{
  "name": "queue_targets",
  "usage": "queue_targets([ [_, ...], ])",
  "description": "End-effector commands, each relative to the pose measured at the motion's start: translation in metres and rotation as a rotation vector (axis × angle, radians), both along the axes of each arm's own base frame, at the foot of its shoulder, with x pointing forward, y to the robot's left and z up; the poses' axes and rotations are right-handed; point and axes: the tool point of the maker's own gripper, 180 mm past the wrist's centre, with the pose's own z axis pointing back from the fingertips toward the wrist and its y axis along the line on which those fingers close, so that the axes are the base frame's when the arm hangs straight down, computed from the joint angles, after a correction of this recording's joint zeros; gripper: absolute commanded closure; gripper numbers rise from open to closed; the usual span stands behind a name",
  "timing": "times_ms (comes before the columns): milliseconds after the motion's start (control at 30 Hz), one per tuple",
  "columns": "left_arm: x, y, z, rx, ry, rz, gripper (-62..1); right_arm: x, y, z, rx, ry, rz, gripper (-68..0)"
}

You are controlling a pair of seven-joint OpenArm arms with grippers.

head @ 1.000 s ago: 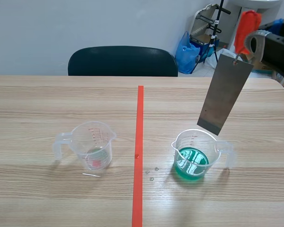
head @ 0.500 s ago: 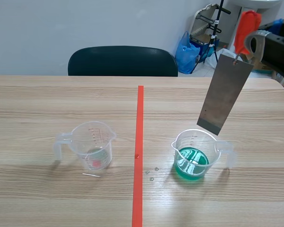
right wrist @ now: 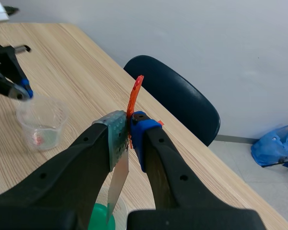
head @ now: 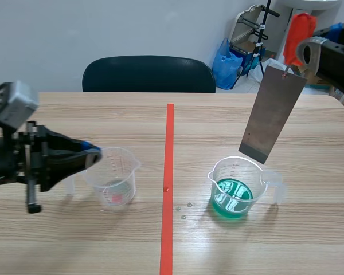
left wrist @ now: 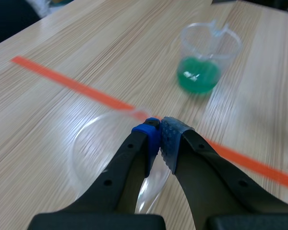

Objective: Do the redox reaction experiment

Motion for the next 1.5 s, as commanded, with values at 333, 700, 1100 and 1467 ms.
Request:
queue_targets([
  [333,-0.003,-0.126,0.019,-0.121,0.034,-0.131,-2.1,-0.005,0.006,0.007,0.001,-0.015,0.049,-2.0],
  [700,-0.004,-0.155,0.022,-0.122,0.037,-0.137,-2.1,-0.005,0.006,0.007,0.001,-0.015,0.049,-2.0],
  [1100,0.005,-0.154,0.021,-0.112,0.028,-0.084,-2.1,-0.005,0.006,0.007,0.0,-0.015,0.049,-1.9],
  [1467,0.006,-0.161,0.024,-0.126,0.026,-0.079,-2.1,-0.005,0.006,0.007,0.0,-0.015,0.049,-2.0],
])
